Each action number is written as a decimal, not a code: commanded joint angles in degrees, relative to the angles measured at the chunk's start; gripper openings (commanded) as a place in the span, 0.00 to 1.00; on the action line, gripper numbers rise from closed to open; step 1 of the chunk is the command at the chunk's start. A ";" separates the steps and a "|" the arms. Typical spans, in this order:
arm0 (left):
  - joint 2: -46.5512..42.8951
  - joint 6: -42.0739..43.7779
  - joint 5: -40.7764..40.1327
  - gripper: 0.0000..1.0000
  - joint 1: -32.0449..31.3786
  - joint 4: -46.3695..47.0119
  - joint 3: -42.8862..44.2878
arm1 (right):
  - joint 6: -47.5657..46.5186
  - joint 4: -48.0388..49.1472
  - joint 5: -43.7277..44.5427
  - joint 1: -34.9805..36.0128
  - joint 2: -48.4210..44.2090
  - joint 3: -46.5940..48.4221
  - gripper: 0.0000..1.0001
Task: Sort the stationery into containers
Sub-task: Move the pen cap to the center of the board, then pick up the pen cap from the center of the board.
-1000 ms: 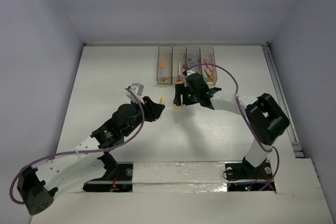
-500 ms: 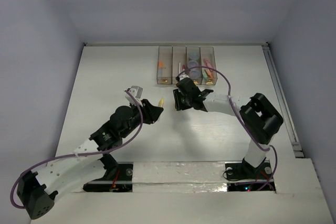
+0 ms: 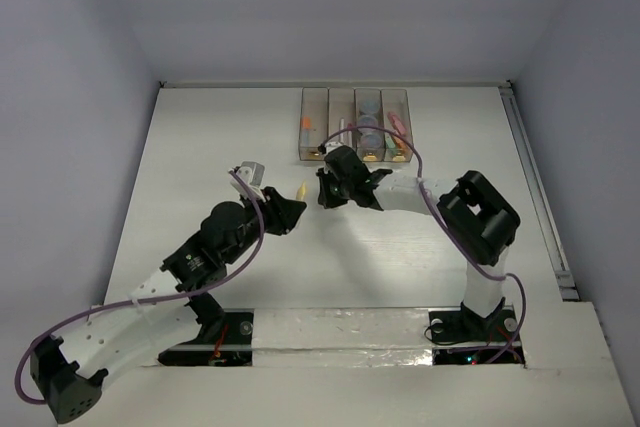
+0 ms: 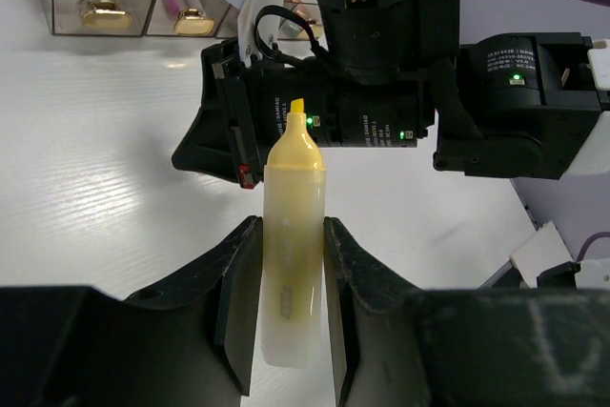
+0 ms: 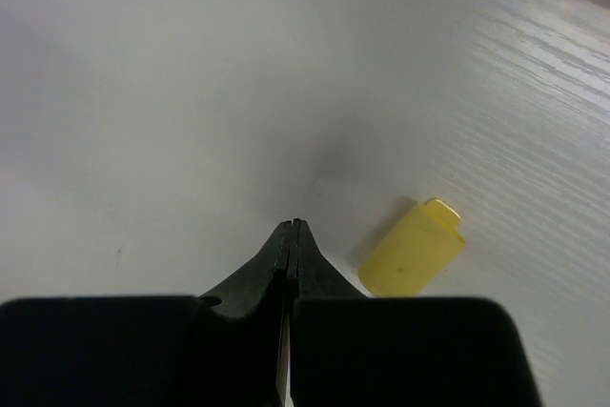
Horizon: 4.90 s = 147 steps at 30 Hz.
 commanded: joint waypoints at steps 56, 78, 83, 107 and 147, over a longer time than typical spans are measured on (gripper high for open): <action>3.44 1.56 0.28 0.00 0.23 2.21 3.02 | -3.89 -4.77 11.11 -4.41 -8.97 -3.37 0.48; 2.38 1.21 0.46 0.00 0.23 2.56 1.97 | 2.61 -5.31 2.13 -2.04 -7.56 -1.95 0.66; 1.86 1.12 0.63 0.00 0.23 2.56 1.70 | 3.05 -5.04 1.61 -2.04 -7.31 -2.75 0.71; 1.77 1.12 0.64 0.00 0.23 2.47 1.97 | 1.04 -6.80 5.04 -2.04 0.69 4.28 0.71; 0.80 1.47 -0.59 0.00 0.23 0.98 2.94 | -9.95 -17.52 12.24 -0.98 10.54 13.86 0.53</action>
